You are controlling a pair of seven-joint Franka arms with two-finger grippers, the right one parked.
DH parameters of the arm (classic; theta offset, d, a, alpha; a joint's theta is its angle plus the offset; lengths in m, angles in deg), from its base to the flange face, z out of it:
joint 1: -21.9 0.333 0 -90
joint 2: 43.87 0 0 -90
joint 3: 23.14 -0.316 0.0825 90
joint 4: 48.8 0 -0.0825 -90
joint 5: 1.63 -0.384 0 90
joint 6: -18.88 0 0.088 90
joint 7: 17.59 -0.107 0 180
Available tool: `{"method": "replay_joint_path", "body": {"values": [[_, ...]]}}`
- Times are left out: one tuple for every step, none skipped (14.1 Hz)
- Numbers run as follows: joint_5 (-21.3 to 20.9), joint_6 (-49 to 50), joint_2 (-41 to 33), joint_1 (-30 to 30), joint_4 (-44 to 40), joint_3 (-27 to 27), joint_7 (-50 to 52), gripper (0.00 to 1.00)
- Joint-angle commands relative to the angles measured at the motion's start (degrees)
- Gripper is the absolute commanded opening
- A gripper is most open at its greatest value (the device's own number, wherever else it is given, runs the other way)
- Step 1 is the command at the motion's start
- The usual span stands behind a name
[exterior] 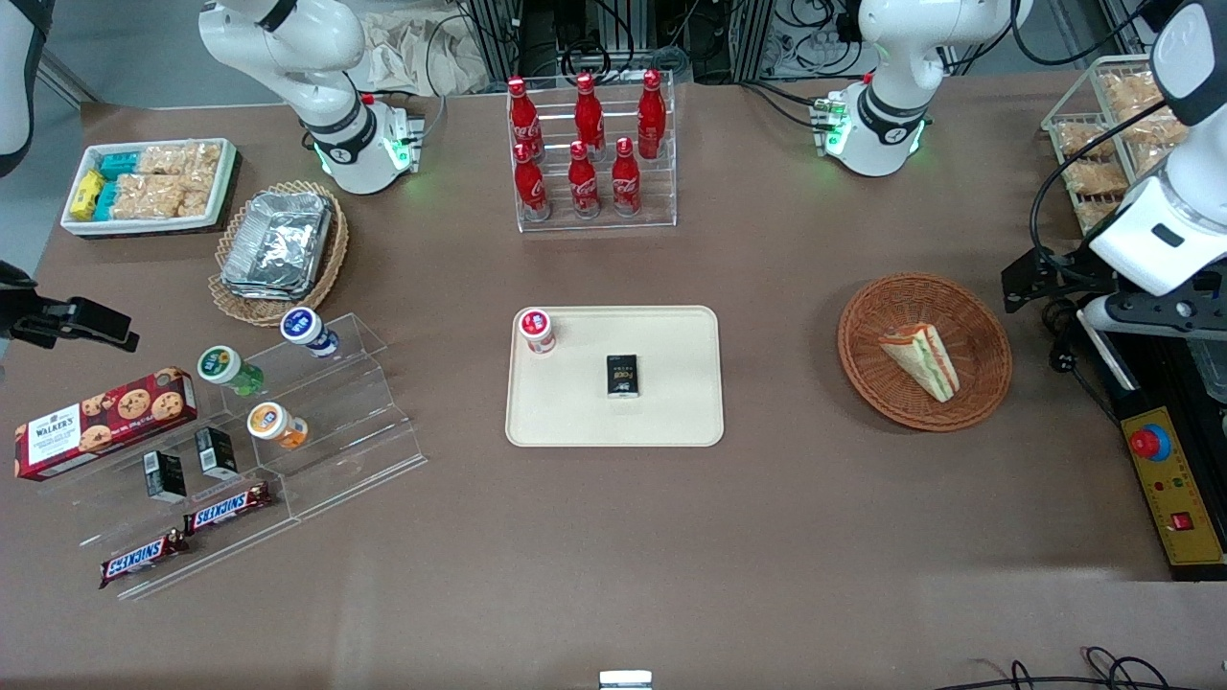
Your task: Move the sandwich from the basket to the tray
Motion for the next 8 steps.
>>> {"method": "replay_joint_path", "body": {"values": [[0.21, 1.95, 1.21, -0.30, -2.22, 0.05, 1.25, 1.00], [-0.49, 1.95, 1.48, -0.39, -2.31, 0.05, 1.17, 1.00], [-0.58, 2.30, 1.57, -0.30, -2.23, -0.04, 2.04, 1.00], [-1.19, 2.56, 1.57, -0.30, -1.27, -0.04, 6.39, 1.00], [-1.29, 2.31, 1.31, -0.30, 1.09, -0.04, 13.66, 1.00], [-1.20, 1.09, 1.04, -0.30, 3.20, -0.13, 18.61, 1.00], [-1.20, -0.41, 0.61, -0.22, 5.05, -0.13, 22.14, 1.00], [-1.29, -2.68, -0.01, -0.13, 8.20, -0.13, 24.61, 1.00]]}}
